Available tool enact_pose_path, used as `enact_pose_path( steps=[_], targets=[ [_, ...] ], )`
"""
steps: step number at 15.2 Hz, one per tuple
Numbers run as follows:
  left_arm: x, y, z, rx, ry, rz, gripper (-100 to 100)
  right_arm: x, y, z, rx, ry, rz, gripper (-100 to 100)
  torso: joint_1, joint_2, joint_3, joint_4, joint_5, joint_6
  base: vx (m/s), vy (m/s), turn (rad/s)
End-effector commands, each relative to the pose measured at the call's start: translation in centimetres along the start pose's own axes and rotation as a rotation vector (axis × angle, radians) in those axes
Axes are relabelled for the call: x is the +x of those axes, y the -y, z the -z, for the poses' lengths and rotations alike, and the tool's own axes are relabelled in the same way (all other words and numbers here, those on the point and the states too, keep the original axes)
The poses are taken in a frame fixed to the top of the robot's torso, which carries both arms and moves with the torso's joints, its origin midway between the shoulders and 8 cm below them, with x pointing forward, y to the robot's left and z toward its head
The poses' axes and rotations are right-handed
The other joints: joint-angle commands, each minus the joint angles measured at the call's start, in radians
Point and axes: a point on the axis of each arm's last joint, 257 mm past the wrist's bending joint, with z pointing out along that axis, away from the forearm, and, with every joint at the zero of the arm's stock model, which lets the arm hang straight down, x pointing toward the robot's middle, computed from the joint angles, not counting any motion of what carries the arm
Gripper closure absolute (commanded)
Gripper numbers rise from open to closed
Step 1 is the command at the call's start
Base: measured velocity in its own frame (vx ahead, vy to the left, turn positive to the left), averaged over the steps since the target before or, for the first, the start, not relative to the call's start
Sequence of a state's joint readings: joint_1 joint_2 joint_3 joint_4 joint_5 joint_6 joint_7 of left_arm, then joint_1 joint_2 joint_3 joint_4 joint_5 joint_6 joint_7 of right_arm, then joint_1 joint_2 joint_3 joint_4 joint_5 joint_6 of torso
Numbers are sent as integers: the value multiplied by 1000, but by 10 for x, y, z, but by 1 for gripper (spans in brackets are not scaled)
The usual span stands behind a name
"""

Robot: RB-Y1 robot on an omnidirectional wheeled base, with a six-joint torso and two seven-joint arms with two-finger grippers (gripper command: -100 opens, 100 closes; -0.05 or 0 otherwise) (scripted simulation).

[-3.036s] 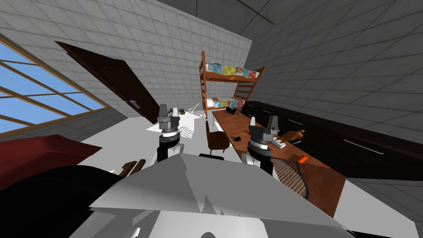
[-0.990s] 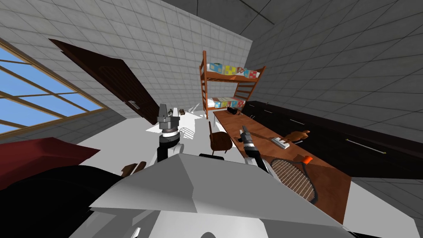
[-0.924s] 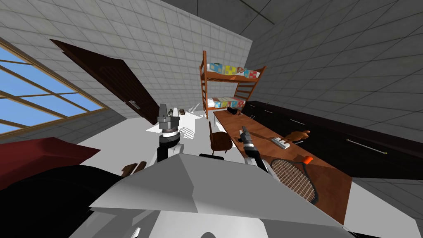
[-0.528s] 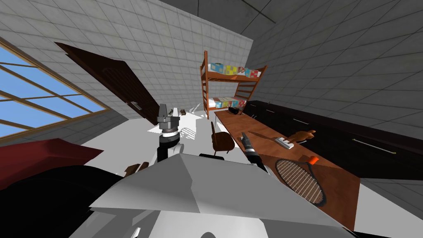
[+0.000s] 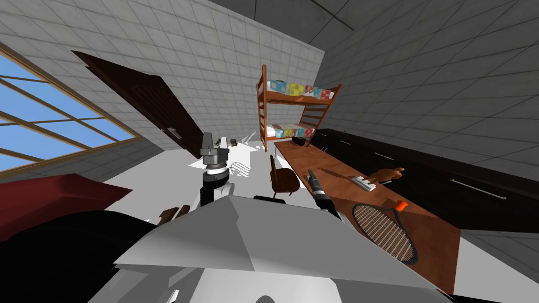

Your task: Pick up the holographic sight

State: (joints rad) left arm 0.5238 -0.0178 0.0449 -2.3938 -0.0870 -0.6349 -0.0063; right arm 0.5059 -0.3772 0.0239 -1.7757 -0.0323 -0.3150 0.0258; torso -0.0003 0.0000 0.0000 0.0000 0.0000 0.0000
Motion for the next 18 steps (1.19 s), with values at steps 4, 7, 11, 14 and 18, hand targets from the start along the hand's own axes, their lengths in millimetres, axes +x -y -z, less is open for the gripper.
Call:
enact_pose_path(
  steps=[4,7,11,14,18],
  targets=[
    [0,0,0,0,0,0,0,-7,39,8,102,-23,55,-100,3,-1,0,0,0,1,8,38,-97],
    [0,0,0,0,0,0,0,-9,48,11,126,-28,70,-100,3,-1,0,0,1,0,7,37,-78],
    [0,0,0,0,0,0,0,-9,48,11,126,-28,70,-100,0,0,0,0,0,0,-1,-2,5],
    [0,0,0,0,0,0,0,-9,48,11,126,-28,70,-100,1,0,0,0,0,0,0,2,-5],
    [0,0,0,0,0,0,0,-16,66,19,174,-50,107,-100,1,5,3,1,0,-1,-94,9,219]
  ],
)
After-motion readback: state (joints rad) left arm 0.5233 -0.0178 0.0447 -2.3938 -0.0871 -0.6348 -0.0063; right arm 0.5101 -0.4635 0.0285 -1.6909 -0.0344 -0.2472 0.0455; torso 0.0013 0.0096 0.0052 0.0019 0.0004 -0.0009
